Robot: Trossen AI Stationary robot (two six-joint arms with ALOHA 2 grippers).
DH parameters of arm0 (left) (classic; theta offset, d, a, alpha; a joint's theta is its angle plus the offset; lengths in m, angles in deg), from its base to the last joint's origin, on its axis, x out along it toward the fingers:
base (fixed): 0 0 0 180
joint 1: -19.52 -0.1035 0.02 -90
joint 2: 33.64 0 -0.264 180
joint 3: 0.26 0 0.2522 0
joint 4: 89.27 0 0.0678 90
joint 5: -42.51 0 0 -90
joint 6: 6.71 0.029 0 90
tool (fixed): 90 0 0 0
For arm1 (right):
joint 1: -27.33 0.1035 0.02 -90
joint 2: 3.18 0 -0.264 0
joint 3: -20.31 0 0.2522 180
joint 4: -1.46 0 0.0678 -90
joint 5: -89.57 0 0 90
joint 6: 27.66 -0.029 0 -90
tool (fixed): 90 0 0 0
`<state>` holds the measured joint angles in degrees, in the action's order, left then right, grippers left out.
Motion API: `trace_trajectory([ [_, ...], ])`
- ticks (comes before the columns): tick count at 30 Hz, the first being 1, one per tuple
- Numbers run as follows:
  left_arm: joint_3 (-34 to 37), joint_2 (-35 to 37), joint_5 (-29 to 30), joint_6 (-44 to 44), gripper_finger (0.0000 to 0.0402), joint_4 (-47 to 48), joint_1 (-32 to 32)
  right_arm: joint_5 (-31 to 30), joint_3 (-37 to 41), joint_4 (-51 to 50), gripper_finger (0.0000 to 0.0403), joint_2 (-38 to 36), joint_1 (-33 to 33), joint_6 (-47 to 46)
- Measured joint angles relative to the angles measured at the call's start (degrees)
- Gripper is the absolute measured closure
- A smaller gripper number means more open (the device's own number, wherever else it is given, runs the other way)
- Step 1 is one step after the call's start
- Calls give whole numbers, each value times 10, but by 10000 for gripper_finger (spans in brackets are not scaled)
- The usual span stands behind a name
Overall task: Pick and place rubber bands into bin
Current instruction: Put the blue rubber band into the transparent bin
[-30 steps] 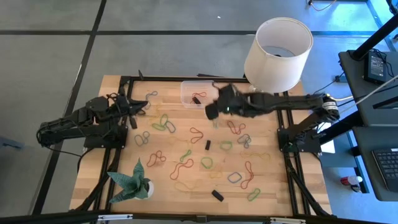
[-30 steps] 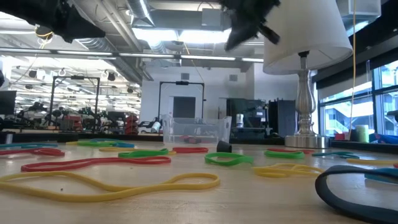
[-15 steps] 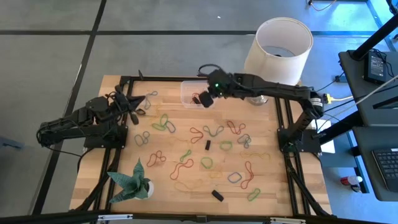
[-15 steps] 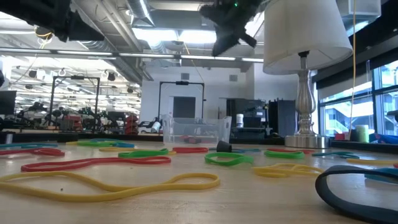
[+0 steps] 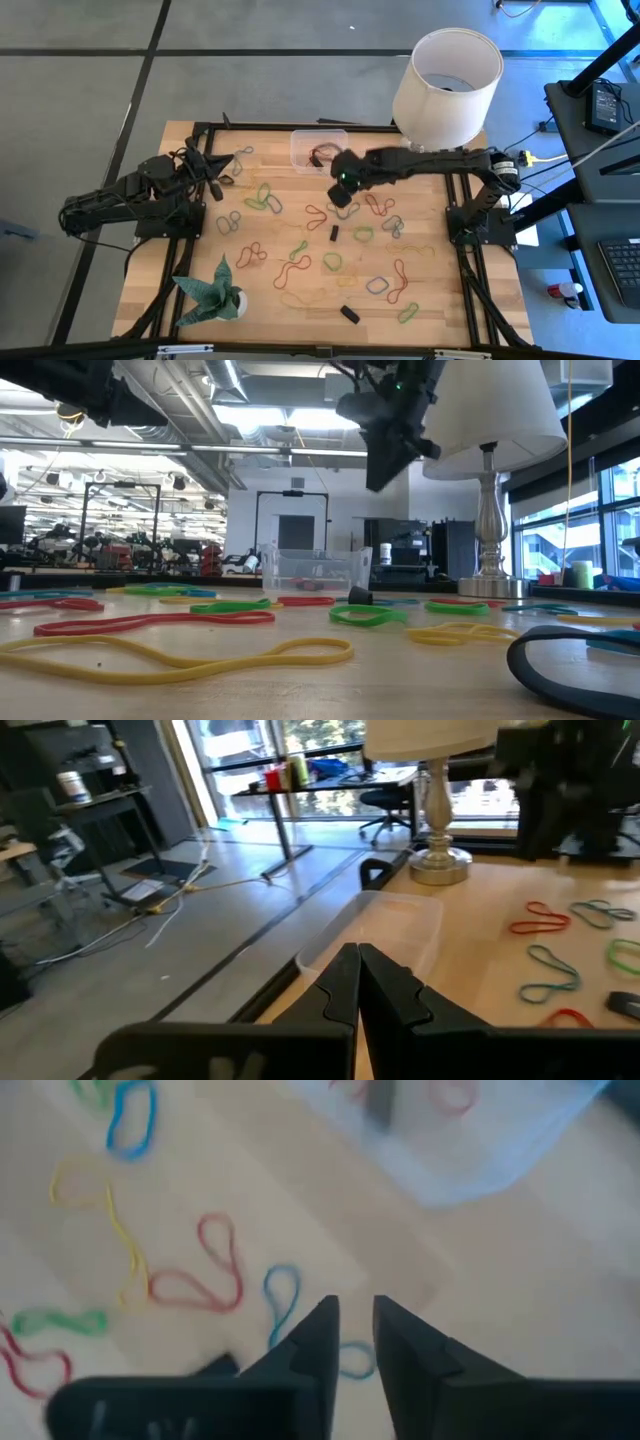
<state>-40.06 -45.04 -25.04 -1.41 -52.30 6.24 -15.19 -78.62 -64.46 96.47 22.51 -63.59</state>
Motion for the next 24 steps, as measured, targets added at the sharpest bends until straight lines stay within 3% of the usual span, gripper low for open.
trace_trajectory([
  [4,0,0,-22,0,399,9,0,1,71,78,305,0,32,-16],
  [9,0,0,-31,0,398,21,0,46,171,237,273,0,49,-44],
  [14,0,0,-34,0,399,25,0,54,248,347,261,0,59,-45],
  [24,0,0,-46,0,396,27,0,26,255,363,280,79,76,32],
])
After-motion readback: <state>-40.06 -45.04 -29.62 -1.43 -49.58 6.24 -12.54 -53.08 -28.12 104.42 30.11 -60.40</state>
